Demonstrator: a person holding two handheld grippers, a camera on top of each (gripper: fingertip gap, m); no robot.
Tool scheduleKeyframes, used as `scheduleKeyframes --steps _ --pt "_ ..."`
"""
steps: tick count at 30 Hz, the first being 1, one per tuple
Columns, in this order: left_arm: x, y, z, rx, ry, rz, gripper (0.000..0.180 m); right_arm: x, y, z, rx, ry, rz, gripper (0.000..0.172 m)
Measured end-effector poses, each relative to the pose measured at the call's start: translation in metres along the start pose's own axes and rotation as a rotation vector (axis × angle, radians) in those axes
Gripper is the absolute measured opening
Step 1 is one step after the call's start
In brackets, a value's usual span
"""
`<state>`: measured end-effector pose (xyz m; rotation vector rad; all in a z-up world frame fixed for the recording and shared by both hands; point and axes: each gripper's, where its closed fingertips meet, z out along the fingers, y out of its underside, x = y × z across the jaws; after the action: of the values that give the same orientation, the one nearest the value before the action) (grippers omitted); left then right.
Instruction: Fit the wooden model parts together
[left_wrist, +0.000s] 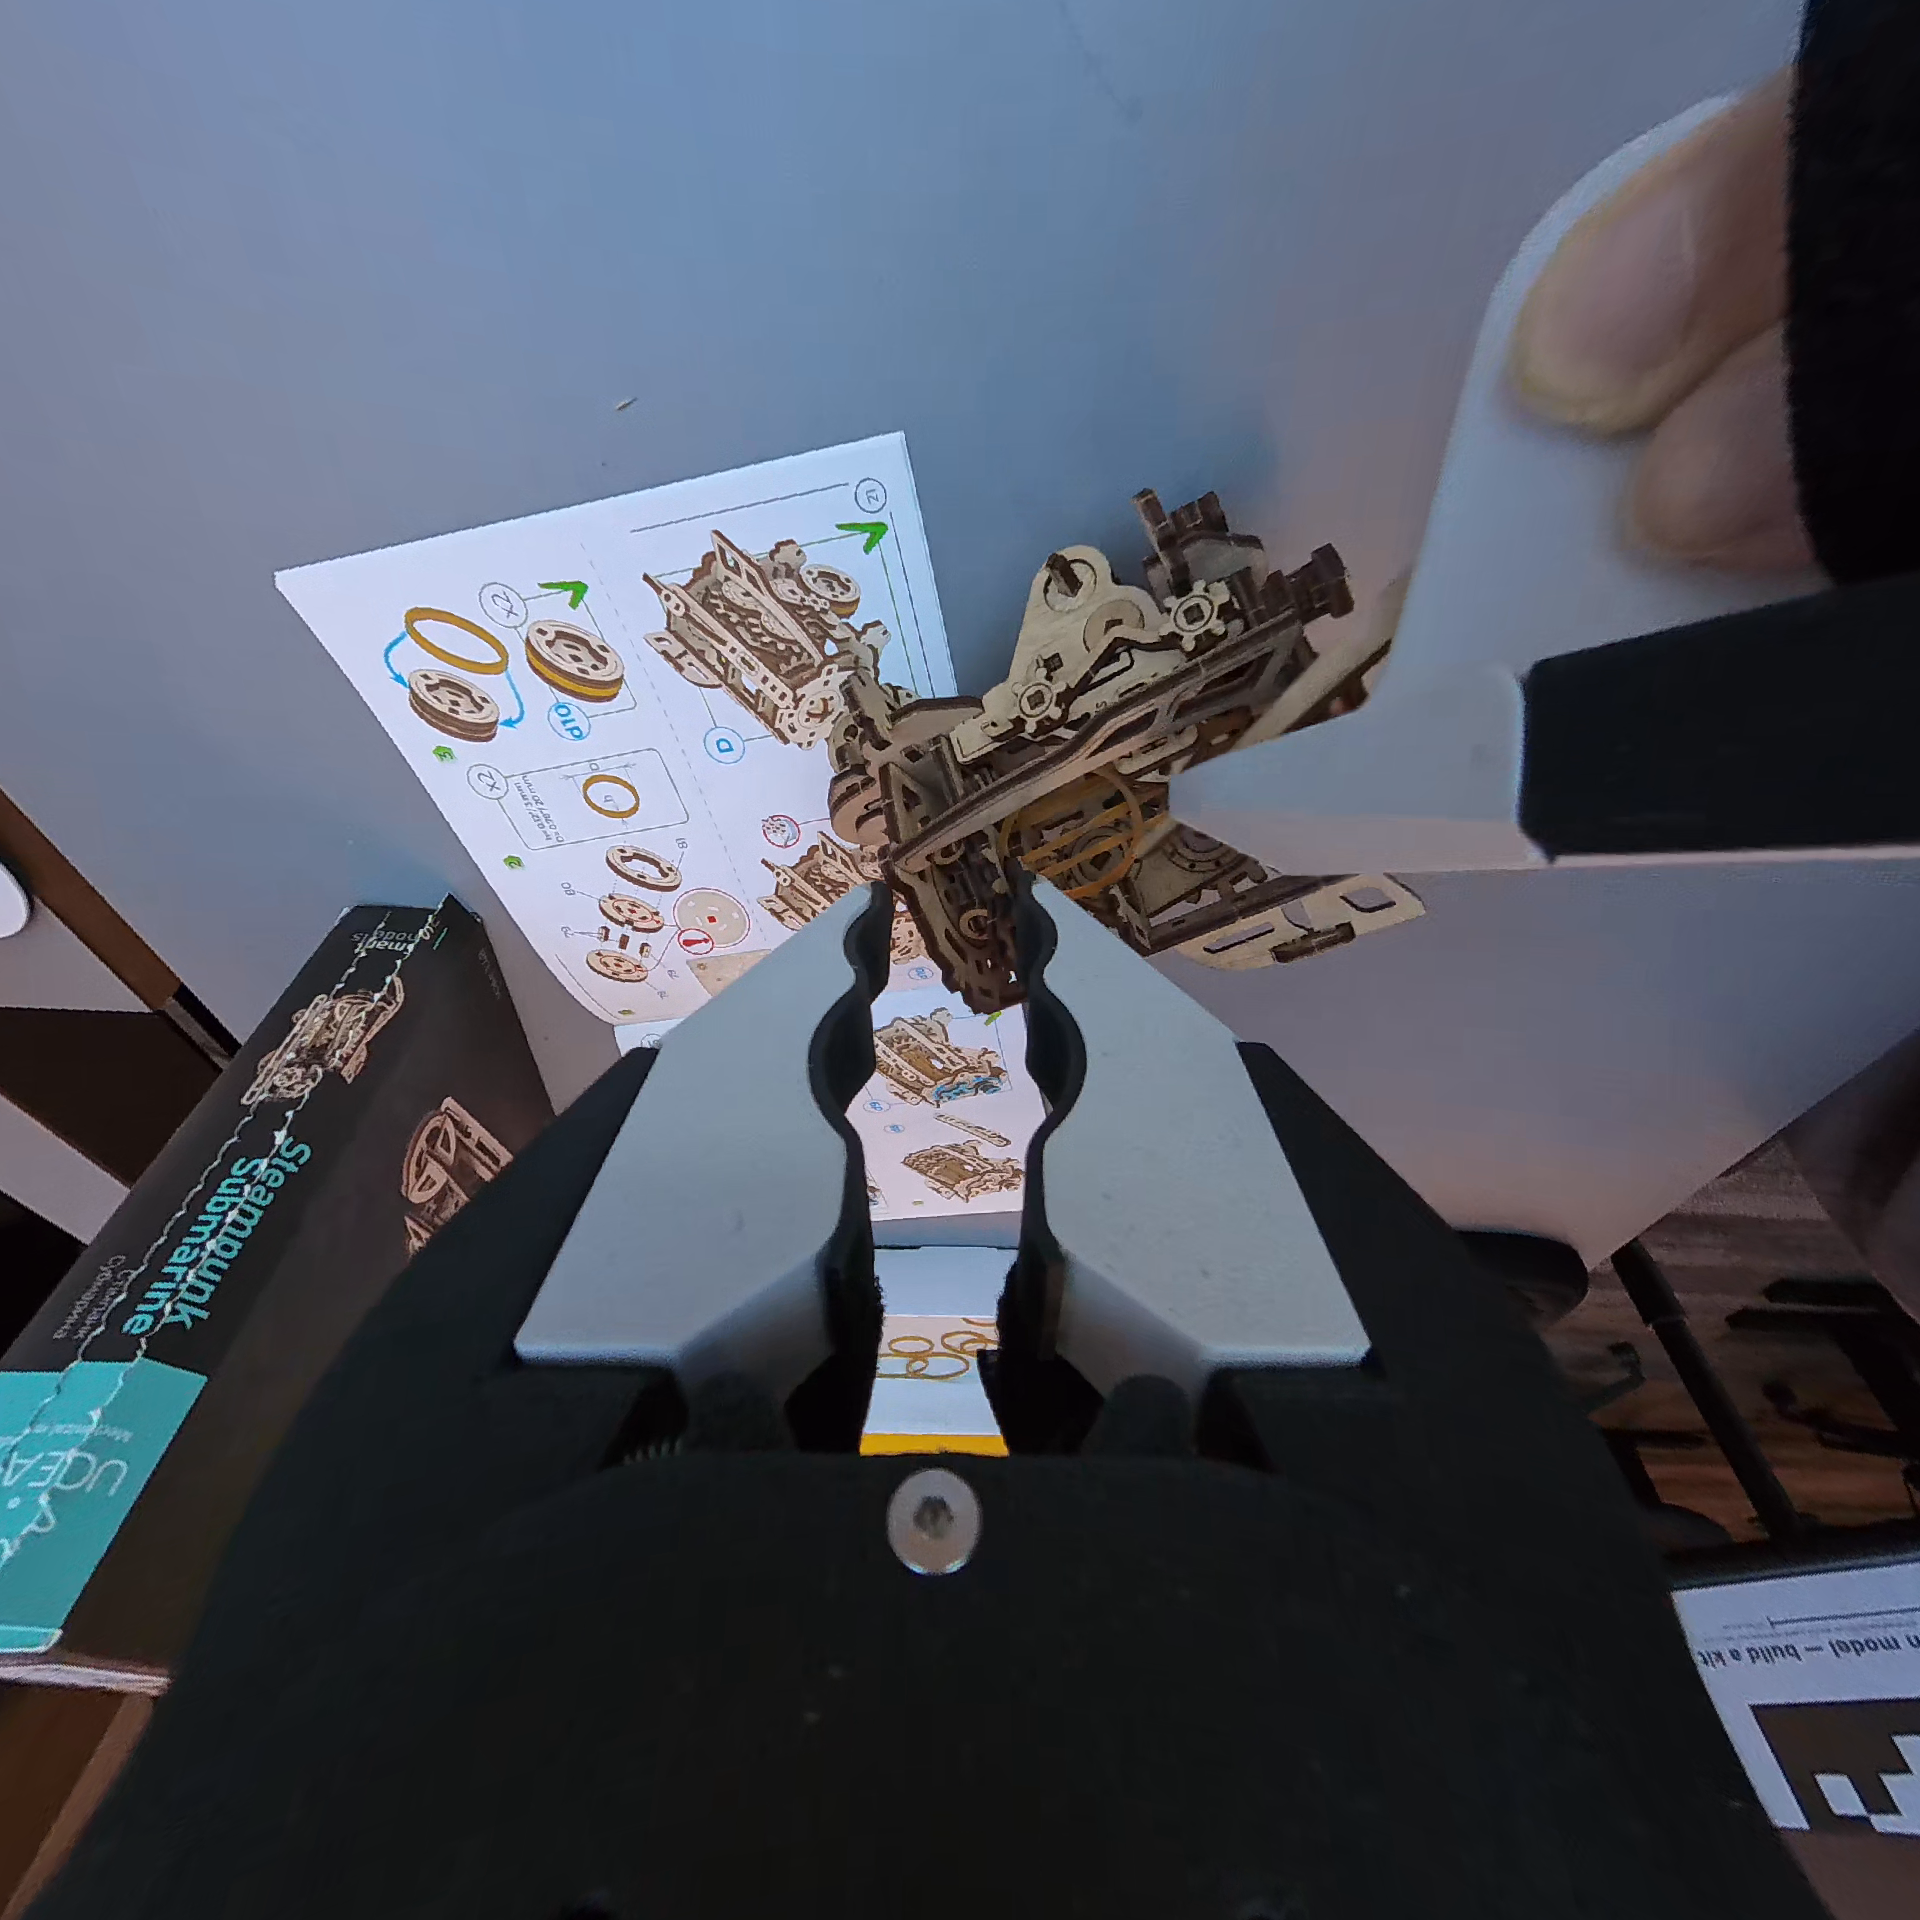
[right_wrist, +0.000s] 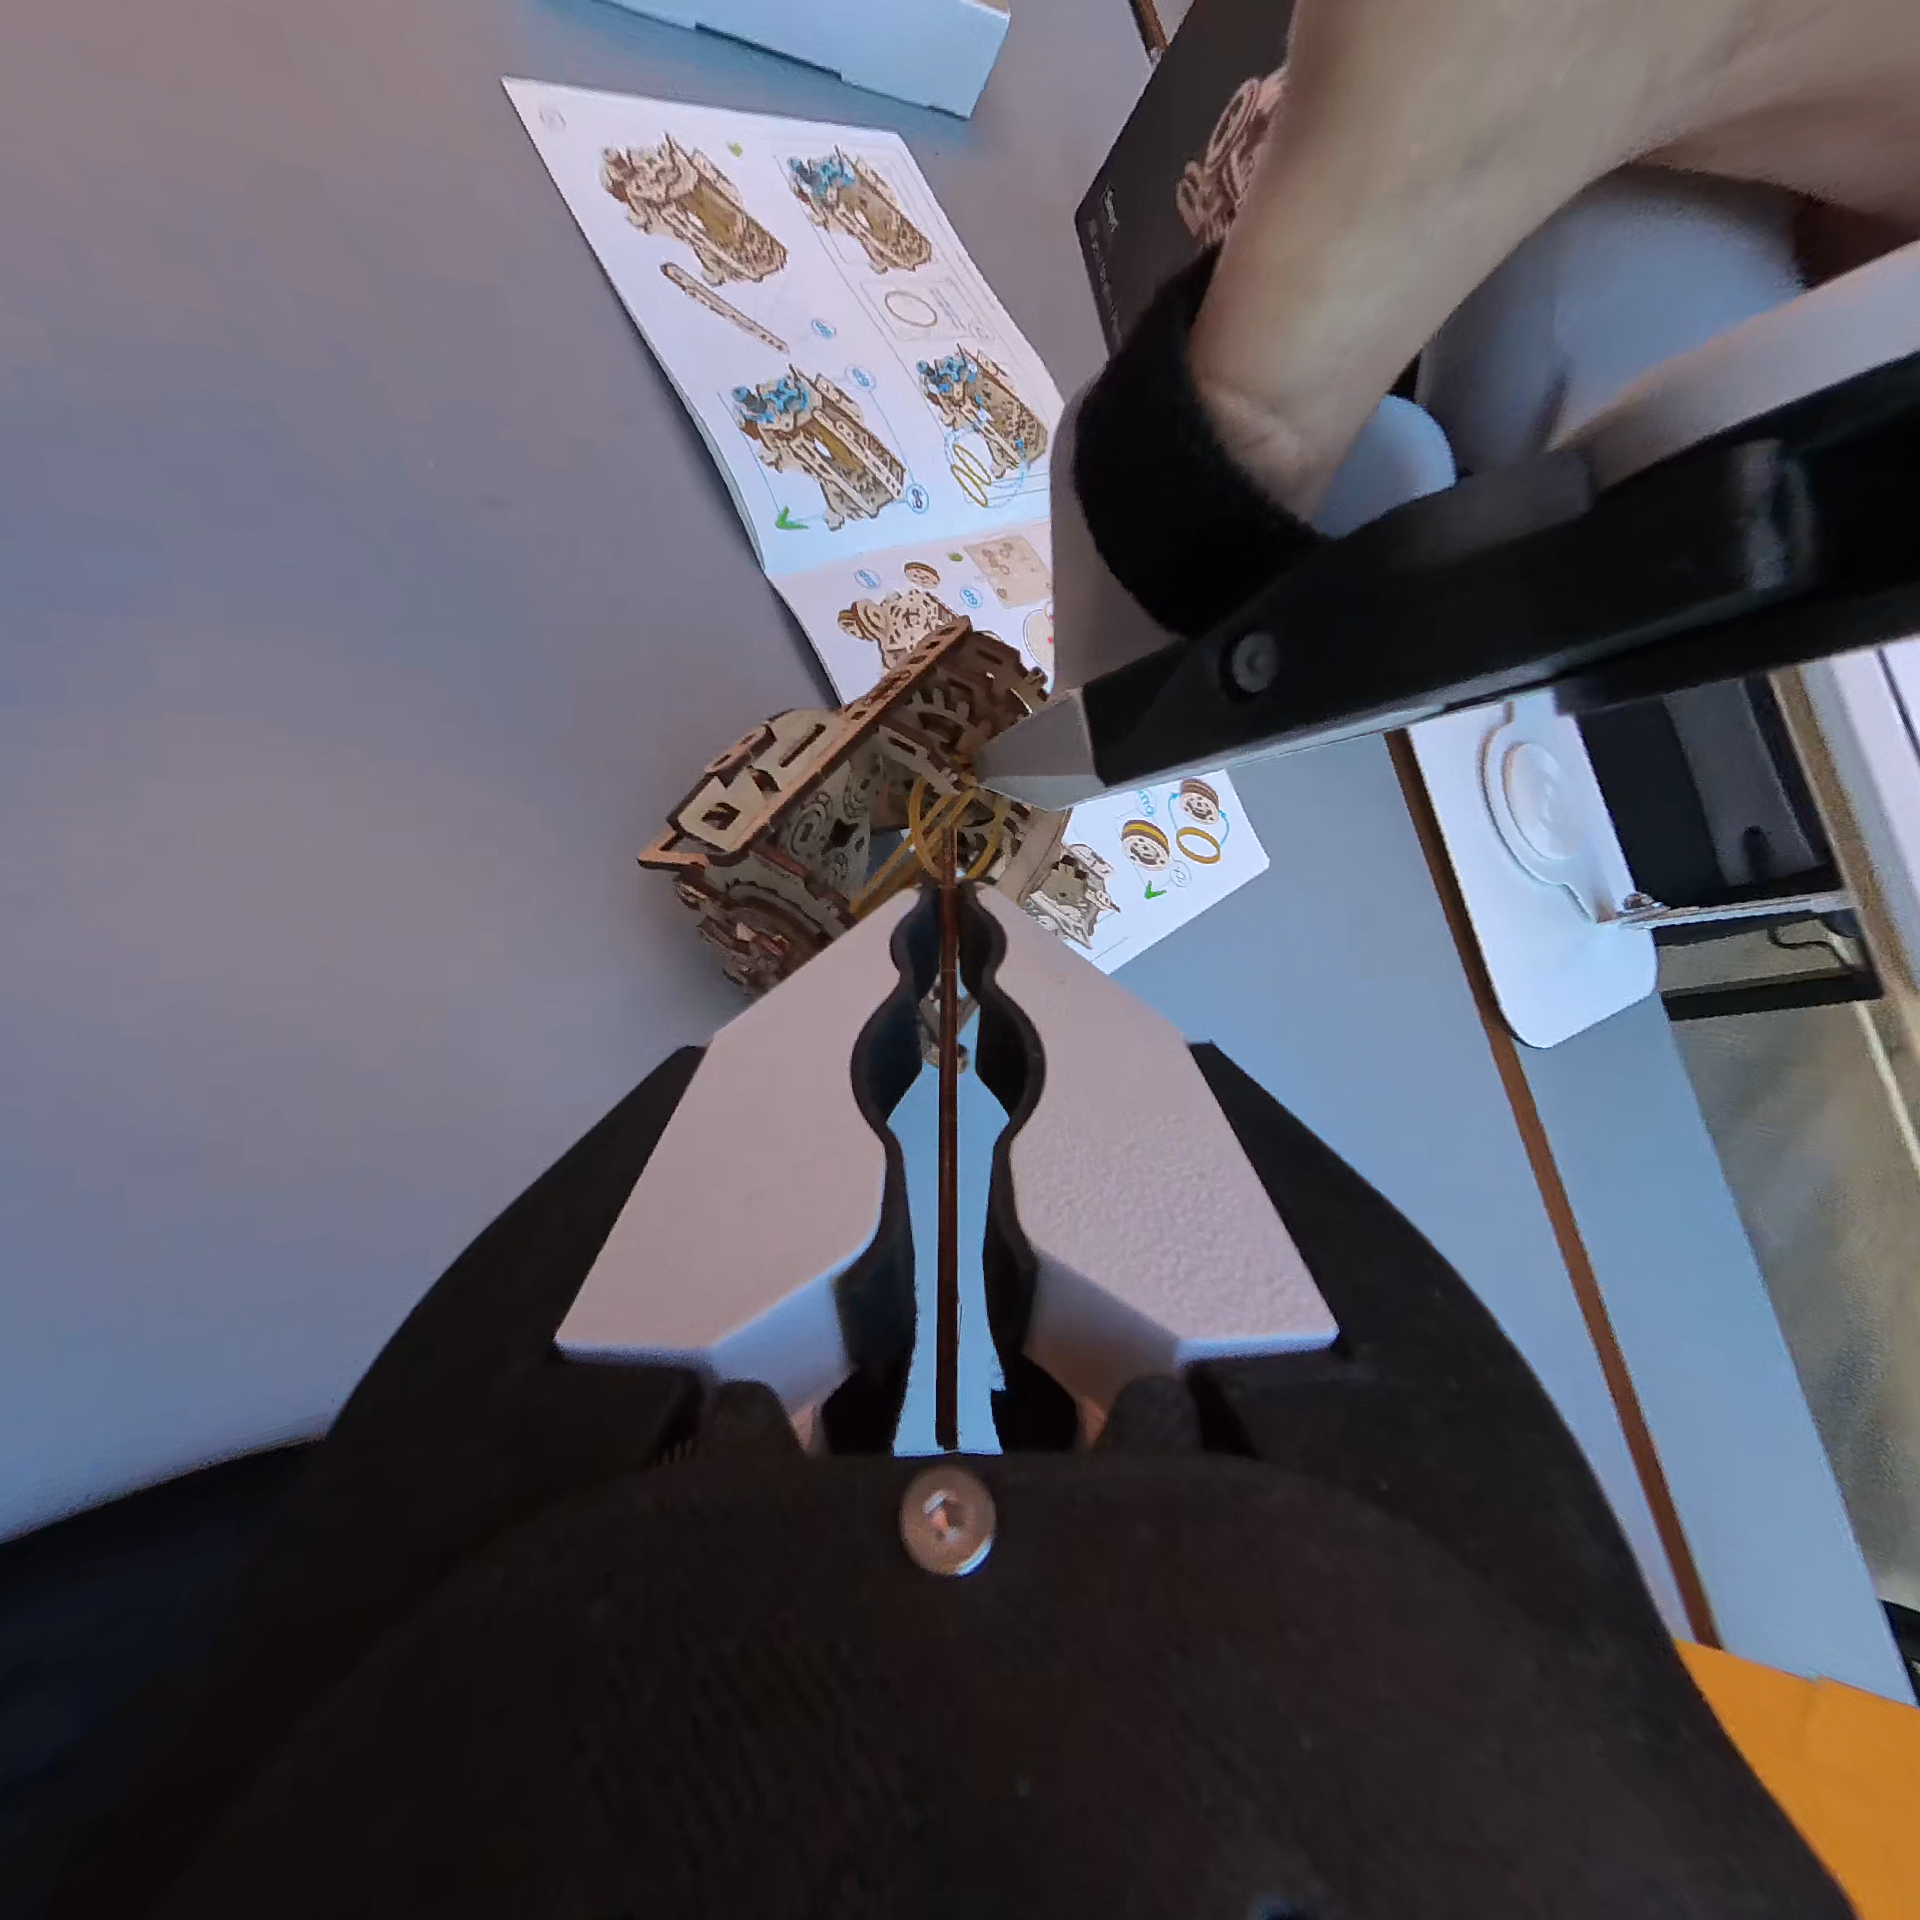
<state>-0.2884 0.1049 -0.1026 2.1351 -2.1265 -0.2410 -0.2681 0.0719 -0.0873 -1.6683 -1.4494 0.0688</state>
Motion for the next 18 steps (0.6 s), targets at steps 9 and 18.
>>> scheduleKeyframes --steps 9,18 --pt "-0.0019 -0.0004 -0.0007 0.023 -0.006 -0.002 0.019 0.0006 0.0018 0.0089 -0.016 -0.04 -0.085 0.001" --pt "-0.002 -0.0002 -0.0001 0.031 -0.005 -0.01 0.019 -0.0022 0.001 0.0097 -0.041 -0.097 -0.168 0.001"
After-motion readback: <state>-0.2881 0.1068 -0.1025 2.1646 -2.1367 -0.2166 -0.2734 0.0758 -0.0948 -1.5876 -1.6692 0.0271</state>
